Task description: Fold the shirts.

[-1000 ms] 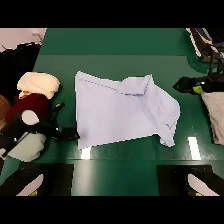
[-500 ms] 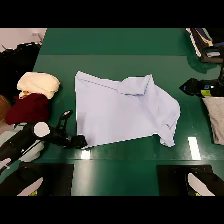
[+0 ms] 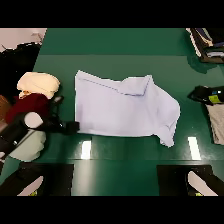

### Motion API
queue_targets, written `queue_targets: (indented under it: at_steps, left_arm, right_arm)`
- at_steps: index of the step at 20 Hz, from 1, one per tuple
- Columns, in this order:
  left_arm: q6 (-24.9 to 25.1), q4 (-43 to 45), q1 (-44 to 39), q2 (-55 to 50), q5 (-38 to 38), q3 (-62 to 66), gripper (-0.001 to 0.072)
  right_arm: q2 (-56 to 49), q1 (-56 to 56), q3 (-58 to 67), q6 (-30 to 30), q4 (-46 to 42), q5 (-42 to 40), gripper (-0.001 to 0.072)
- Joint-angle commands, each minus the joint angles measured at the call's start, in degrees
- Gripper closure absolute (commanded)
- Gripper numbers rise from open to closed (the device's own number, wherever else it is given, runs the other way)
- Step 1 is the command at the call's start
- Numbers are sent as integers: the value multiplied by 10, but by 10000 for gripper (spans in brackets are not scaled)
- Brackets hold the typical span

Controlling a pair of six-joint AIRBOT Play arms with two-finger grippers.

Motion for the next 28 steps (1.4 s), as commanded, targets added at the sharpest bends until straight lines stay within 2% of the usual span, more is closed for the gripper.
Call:
queue_targets:
  at_steps: [1,4,7,16,17,19,23,25,28]
  left_arm:
    - [3,68,85,0,-2,60,686]
    - [5,70,126,0,-2,80,686]
    - [4,66,126,0,-2,80,686]
    - [4,61,126,0,-3,80,686]
    - [4,61,126,0,-4,80,686]
    - [4,57,126,0,-7,80,686]
    - [13,62,126,2,-40,133,686]
    - [34,62,126,2,-69,233,686]
    - [57,61,126,2,-116,448,686]
  right_arm:
    - [-51,-86,-35,-33,6,54,322]
    - [-104,-125,-117,-75,65,12,323]
    - [-150,-124,-169,-120,154,-12,323]
    - [-169,-22,-193,-125,156,-42,328]
    - [-169,-12,-193,-125,155,-45,389]
    - [-169,4,-193,-126,154,-57,680]
    - [-97,14,-160,-130,155,-67,694]
    - [-17,14,-85,-130,155,-69,694]
    - [73,14,76,-130,153,-84,694]
